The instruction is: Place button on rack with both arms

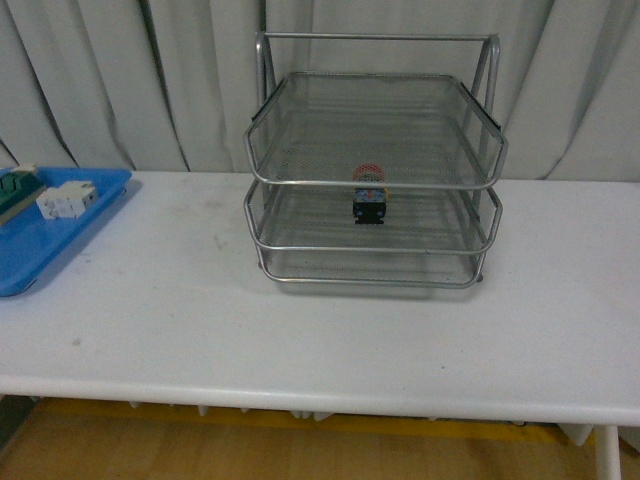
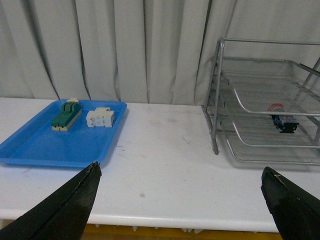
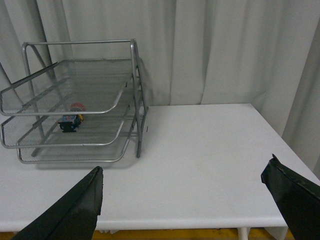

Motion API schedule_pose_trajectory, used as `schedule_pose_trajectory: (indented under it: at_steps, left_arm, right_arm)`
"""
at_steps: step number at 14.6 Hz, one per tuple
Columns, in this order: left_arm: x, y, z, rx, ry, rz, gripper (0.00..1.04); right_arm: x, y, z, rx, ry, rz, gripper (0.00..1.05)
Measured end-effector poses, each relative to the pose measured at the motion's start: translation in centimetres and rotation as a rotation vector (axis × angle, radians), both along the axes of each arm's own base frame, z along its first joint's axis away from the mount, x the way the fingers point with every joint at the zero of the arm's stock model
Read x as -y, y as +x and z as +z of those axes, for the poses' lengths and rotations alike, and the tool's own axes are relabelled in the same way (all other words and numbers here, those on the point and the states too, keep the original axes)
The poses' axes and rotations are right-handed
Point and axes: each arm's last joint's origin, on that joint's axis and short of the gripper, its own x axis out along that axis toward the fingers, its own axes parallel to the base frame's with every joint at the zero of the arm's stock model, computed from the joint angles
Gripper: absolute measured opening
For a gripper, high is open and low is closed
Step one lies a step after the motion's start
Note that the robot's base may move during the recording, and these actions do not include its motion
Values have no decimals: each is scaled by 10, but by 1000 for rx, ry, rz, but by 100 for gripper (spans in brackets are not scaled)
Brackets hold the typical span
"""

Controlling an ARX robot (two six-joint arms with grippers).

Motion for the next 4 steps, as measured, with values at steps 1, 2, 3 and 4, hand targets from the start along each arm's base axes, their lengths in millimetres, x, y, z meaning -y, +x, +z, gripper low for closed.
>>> schedule_pose_trajectory:
  at_steps: [1, 2, 3, 4]
  left_arm:
    - [0, 0, 0, 0, 0, 0, 98]
    - [0, 0, 0, 0, 0, 0, 98]
    - [0, 0, 0, 0, 0, 0, 98]
    - [0, 0, 0, 0, 0, 0, 98]
  right_arm:
    - [0, 0, 0, 0, 0, 0, 98]
    - [0, 0, 0, 0, 0, 0, 98]
    - [0, 0, 0, 0, 0, 0, 98]
    - [0, 0, 0, 0, 0, 0, 98]
